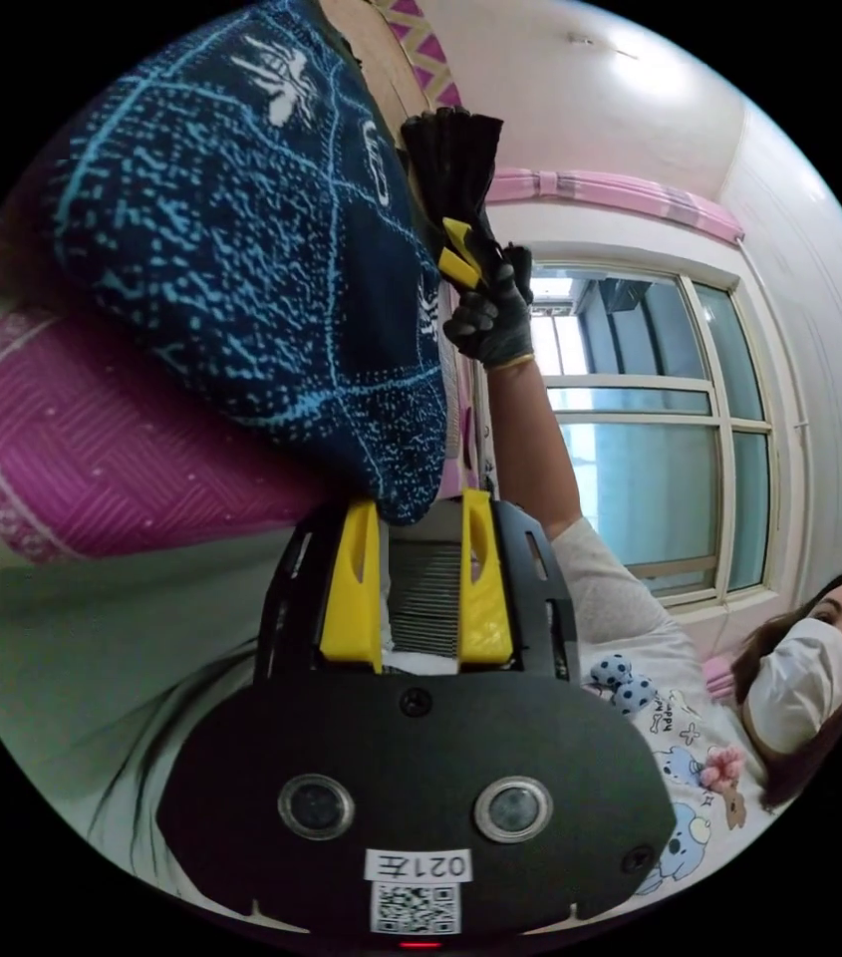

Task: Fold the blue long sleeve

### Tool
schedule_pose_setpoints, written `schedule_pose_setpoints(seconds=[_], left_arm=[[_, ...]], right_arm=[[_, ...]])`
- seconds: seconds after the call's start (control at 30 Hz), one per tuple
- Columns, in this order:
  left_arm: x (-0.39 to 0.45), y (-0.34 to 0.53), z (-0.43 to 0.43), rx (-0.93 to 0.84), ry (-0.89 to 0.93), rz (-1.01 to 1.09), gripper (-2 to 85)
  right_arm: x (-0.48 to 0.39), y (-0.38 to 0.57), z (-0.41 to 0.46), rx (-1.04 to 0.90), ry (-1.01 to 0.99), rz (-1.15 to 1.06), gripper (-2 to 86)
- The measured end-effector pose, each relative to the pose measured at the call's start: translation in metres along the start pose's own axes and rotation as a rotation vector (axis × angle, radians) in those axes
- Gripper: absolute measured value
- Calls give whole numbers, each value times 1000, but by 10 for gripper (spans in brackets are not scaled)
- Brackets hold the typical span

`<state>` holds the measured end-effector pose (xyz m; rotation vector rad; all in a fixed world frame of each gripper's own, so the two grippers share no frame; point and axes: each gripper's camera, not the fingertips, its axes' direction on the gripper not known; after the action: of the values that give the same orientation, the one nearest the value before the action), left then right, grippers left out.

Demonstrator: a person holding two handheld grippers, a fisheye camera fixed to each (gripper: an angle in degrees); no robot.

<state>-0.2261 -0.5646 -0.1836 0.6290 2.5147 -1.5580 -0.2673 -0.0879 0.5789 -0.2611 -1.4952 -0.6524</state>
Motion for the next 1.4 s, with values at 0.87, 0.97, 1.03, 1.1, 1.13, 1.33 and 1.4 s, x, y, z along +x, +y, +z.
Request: schedule_pose_setpoints(seconds=[0.87, 0.97, 1.03, 1.1, 1.13, 1.33, 1.4], left_arm=[[-3, -65, -471, 733, 21, 45, 48], [-34, -53, -512, 819, 11, 4, 63], [-18, -42, -529, 832, -138, 70, 60], [0, -49, -526, 784, -271, 129, 63], [11, -62, -518, 734, -359, 163, 66], [41, -130, -476, 618, -663, 263, 94], [37, -141, -475, 621, -655, 250, 94]], right_arm=[[-134, -278, 221, -38, 172, -16, 124], [-137, -275, 236, -3, 307, -69, 125], [-153, -258, 238, -11, 313, -179, 119], [-176, -234, 243, -16, 318, -311, 108], [-194, -214, 254, -47, 313, -414, 102], [-243, -115, 360, -263, 473, -754, 104], [-233, -101, 385, -291, 567, -765, 108]])
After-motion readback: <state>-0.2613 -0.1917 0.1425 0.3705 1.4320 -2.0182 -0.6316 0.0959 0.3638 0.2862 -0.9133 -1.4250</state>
